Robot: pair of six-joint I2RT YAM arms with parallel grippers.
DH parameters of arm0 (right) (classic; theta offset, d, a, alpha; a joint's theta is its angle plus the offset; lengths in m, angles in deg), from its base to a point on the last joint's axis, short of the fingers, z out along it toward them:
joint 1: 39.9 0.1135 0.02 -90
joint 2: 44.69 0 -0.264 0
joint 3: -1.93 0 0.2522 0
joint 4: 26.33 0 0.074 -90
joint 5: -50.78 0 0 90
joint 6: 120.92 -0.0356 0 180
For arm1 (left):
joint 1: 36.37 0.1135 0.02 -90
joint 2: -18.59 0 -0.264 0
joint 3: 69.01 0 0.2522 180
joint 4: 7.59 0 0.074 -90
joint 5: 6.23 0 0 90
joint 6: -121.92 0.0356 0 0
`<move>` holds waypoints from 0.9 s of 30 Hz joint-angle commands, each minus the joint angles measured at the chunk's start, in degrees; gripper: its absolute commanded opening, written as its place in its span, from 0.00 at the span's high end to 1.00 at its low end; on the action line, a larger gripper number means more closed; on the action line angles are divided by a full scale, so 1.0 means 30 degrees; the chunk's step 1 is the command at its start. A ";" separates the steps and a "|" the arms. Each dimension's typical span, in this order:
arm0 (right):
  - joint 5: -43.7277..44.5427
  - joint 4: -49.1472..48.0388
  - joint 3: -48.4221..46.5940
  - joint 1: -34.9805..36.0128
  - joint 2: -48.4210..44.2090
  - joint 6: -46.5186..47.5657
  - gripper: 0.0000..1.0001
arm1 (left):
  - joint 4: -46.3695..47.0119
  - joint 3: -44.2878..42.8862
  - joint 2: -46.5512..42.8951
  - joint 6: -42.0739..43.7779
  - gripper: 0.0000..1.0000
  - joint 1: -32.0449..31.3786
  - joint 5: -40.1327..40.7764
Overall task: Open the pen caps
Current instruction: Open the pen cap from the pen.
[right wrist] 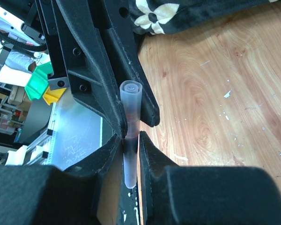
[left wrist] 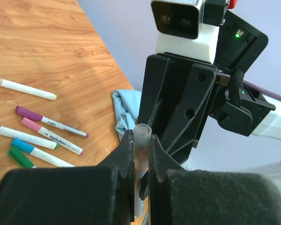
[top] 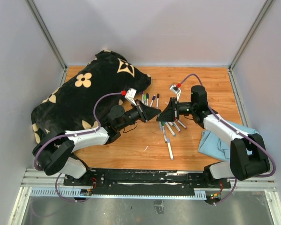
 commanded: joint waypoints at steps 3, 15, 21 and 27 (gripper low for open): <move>-0.0116 0.0986 -0.0742 0.0526 0.0048 0.1229 0.68 | 0.1682 -0.0153 -0.0161 -0.0235 1.00 0.0085 0.0777; -0.0047 0.1248 -0.0969 0.0960 -0.0084 0.1030 0.99 | 0.2651 0.0291 -0.0758 -0.0177 1.00 0.0150 0.2267; -0.0199 0.0560 -0.0559 0.2011 0.0195 0.0345 0.99 | 0.3232 -0.0510 -0.1755 0.0344 1.00 0.3191 0.3120; 0.0375 0.0981 -0.0599 0.2833 0.0824 0.0490 0.99 | 0.2429 -0.2585 -0.2377 0.0983 1.00 0.5335 0.3458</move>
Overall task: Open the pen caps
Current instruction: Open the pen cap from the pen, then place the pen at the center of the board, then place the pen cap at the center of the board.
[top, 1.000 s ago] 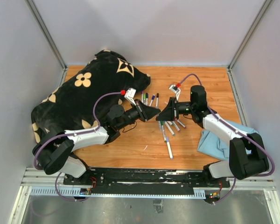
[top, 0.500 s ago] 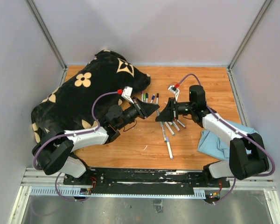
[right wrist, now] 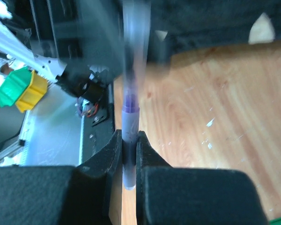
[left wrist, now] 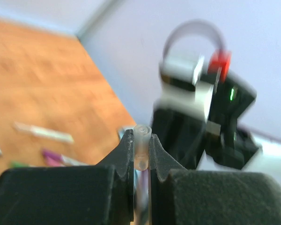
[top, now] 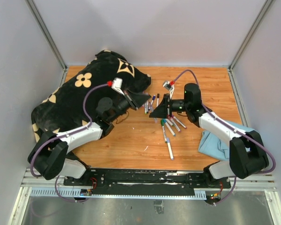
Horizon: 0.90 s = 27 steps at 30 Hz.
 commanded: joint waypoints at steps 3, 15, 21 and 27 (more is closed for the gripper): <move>-0.1885 0.2691 0.0561 0.1055 0.0560 0.0481 0.99 | 0.1523 -0.2491 -0.1682 0.1858 1.00 0.2502 0.5046; 0.4793 0.5619 0.1103 0.3585 0.0653 0.2034 0.99 | -0.7397 0.0400 -0.5899 0.2318 1.00 0.2621 0.5608; 1.0718 0.7834 -0.0004 0.6683 0.2486 0.0582 0.99 | -1.5080 0.3573 -0.7374 -0.0142 1.00 0.2618 0.6937; 1.5321 1.0421 -0.2166 0.9736 0.4671 0.0186 0.99 | -1.5704 0.5983 -0.7099 -0.2200 1.00 0.2619 0.8640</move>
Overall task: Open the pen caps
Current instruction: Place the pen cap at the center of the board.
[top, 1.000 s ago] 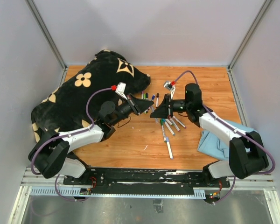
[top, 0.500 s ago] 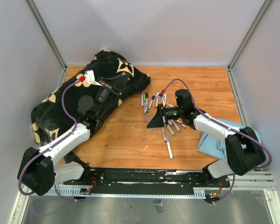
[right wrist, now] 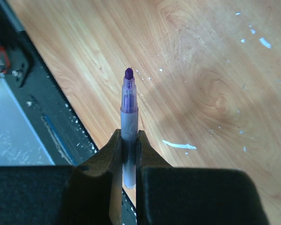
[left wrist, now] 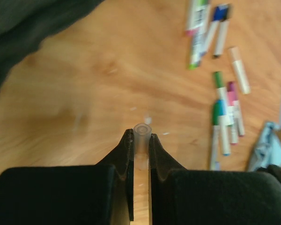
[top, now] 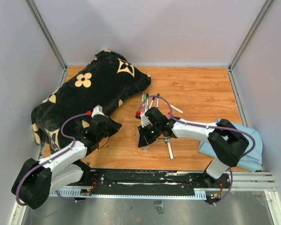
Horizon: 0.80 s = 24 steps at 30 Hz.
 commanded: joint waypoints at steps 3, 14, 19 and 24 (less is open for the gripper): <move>0.5226 0.3180 -0.2529 0.2273 0.1930 -0.0137 0.99 | -0.1495 0.0456 0.0916 -0.1669 1.00 -0.0018 0.2650; 0.5980 0.5284 -0.5308 0.2833 0.4933 0.0158 0.93 | -0.2507 -0.2743 0.7086 -0.1307 1.00 -0.0036 0.3167; 0.7186 0.5512 -0.5237 0.2850 0.4871 0.0240 0.86 | -0.2444 -0.3182 0.8352 -0.1093 0.91 -0.0020 0.2986; 0.7587 0.5751 -0.5258 0.2850 0.5141 0.0213 0.80 | -0.2144 -0.2895 0.8591 -0.1182 0.75 -0.0020 0.3003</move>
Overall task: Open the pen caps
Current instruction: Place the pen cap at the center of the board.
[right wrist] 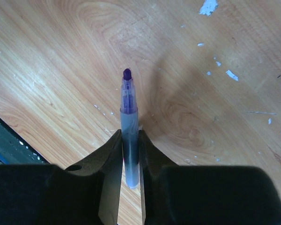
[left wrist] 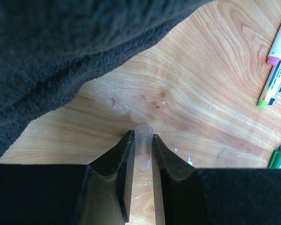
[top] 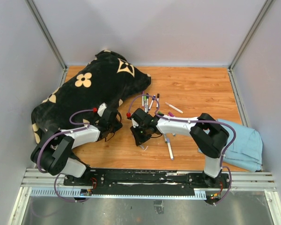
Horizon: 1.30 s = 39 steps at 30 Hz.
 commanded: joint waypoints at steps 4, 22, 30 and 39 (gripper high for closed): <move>0.1924 0.1347 -0.0065 0.0614 0.0336 0.0255 0.77 | -0.0191 0.0279 0.0532 0.0119 0.67 -0.0018 0.0166; 0.1344 0.1521 -0.0792 0.0584 -0.0900 0.1943 0.66 | -0.0874 0.0585 -0.2931 0.0249 0.52 -0.0018 -0.0782; 0.0990 0.1707 -0.1157 0.0556 -0.2423 0.3969 0.60 | -0.1491 0.1328 -0.6603 0.0782 0.51 -0.0018 -0.1468; -0.0189 0.2482 -0.0928 -0.0294 -0.4913 0.7334 0.52 | 0.0918 0.3590 -1.0666 0.2273 0.32 -0.0025 -0.3387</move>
